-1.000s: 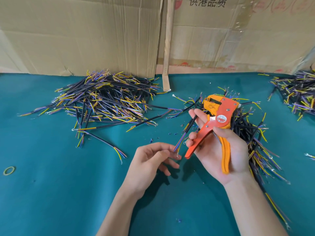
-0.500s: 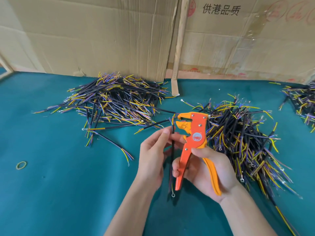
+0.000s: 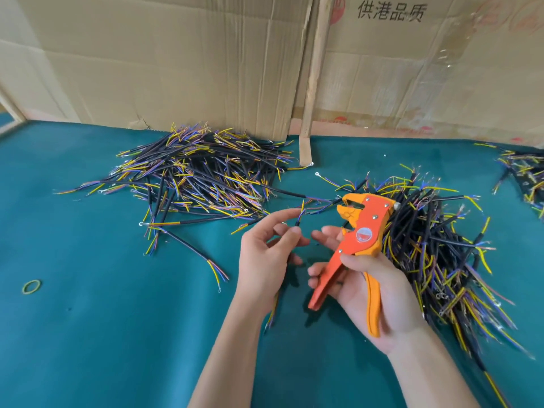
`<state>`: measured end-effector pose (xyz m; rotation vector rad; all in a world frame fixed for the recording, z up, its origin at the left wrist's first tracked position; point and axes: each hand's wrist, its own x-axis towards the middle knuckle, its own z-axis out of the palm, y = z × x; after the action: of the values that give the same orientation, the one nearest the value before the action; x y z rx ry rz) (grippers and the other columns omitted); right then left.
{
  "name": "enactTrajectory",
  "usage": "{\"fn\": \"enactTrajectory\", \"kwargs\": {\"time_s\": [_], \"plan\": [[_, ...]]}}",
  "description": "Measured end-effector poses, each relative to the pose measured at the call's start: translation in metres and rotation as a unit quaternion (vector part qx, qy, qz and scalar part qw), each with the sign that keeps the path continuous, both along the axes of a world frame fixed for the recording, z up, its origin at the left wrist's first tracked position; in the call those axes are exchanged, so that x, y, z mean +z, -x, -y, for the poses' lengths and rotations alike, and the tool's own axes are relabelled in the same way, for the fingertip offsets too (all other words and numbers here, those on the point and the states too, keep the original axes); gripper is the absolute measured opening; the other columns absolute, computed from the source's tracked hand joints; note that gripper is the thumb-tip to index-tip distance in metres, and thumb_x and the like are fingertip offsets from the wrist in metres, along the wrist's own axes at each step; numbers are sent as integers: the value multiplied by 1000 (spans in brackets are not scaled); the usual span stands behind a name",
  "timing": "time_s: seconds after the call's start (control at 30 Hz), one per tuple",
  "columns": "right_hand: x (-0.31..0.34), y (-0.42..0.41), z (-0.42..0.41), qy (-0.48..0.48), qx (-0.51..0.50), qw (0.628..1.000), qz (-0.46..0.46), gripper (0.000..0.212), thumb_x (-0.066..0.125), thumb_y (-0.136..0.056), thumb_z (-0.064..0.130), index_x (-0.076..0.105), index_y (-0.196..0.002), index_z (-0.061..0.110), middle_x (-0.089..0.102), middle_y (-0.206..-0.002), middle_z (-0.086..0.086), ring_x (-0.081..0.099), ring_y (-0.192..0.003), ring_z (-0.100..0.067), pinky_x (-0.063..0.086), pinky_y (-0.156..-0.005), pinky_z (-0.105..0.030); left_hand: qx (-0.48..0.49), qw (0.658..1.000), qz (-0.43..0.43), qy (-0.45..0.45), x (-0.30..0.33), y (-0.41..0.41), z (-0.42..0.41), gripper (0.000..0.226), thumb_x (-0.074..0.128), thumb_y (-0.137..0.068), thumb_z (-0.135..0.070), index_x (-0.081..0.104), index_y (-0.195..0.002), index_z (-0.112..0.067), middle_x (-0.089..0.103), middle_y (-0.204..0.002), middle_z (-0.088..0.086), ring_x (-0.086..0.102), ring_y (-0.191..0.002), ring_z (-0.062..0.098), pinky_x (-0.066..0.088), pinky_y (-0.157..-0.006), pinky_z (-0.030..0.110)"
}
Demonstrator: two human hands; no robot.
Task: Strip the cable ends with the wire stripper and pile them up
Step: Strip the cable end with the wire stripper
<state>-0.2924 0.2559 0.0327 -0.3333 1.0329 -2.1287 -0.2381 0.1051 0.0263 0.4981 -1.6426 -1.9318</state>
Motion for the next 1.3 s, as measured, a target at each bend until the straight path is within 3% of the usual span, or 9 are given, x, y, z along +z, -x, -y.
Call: {"fn": "enactTrajectory", "kwargs": {"time_s": [0.13, 0.3, 0.5, 0.63, 0.8, 0.9, 1.0, 1.2, 1.3], "plan": [[-1, 4, -2, -5, -25, 1000, -3, 62, 74, -69, 9, 64, -129, 1, 62, -138, -18, 67, -82, -42, 57, -72, -46, -39, 998, 2, 41, -3, 2, -2, 29, 60, -96, 3, 75, -104, -21, 50, -74, 1, 72, -77, 16, 46, -53, 23], [0, 4, -1, 3, -5, 1000, 3, 58, 72, -73, 12, 65, -129, 3, 67, -127, -22, 67, -80, -39, 57, -72, -47, -117, 992, -4, 47, -3, 3, -3, 32, 58, -95, 6, 67, -110, -20, 59, -76, 5, 69, -72, 18, 54, -61, 29], [0, 4, -2, 10, -4, 1000, 15, 61, 68, -76, 6, 58, -135, -3, 59, -141, -22, 66, -79, -38, 56, -71, -46, -152, 988, -11, 32, -2, 3, 0, 36, 57, -94, 5, 61, -116, -24, 60, -76, 11, 58, -58, 20, 50, -64, 40], [-1, 3, 0, -2, -5, 1000, 0, 58, 74, -71, 12, 66, -128, 2, 63, -136, -23, 66, -79, -38, 56, -71, -46, -143, 988, -2, 52, -2, 4, -1, 45, 54, -88, -2, 64, -121, -31, 54, -68, 5, 58, -58, 17, 49, -65, 34], [-2, 3, -1, -10, -3, 1000, -15, 56, 73, -73, 13, 67, -128, 4, 62, -139, -19, 66, -80, -37, 56, -72, -47, -147, 987, 11, 70, -2, 5, 0, 45, 50, -89, 0, 70, -120, -26, 45, -60, -6, 57, -58, 15, 47, -67, 34], [-2, 3, -2, -10, -5, 1000, -17, 58, 73, -72, 13, 66, -129, 4, 62, -139, -19, 67, -80, -37, 57, -73, -46, -144, 987, 18, 71, -2, 4, 1, 43, 52, -92, 5, 70, -120, -22, 51, -61, -9, 60, -63, 16, 49, -69, 34], [-2, 4, -3, -7, -5, 1000, -12, 63, 73, -73, 12, 62, -134, 3, 62, -140, -18, 66, -79, -37, 57, -73, -45, -146, 986, 18, 82, -2, 3, 2, 41, 57, -95, 6, 68, -122, -23, 63, -70, 1, 65, -72, 19, 53, -77, 38], [1, 5, -3, -9, 5, 1000, -13, 58, 66, -80, 6, 58, -137, 1, 59, -140, -24, 64, -78, -37, 56, -72, -46, -161, 985, 4, 63, -4, 2, 5, 35, 68, -91, 6, 68, -120, -15, 71, -76, 6, 71, -77, 16, 54, -77, 25], [1, 5, -3, -12, 7, 1000, -17, 54, 61, -82, 7, 59, -136, 1, 60, -132, -27, 64, -77, -37, 56, -71, -47, -157, 986, 17, 60, -4, 2, 6, 35, 74, -87, 4, 69, -116, -15, 74, -78, 6, 71, -75, 14, 56, -77, 26]]}}
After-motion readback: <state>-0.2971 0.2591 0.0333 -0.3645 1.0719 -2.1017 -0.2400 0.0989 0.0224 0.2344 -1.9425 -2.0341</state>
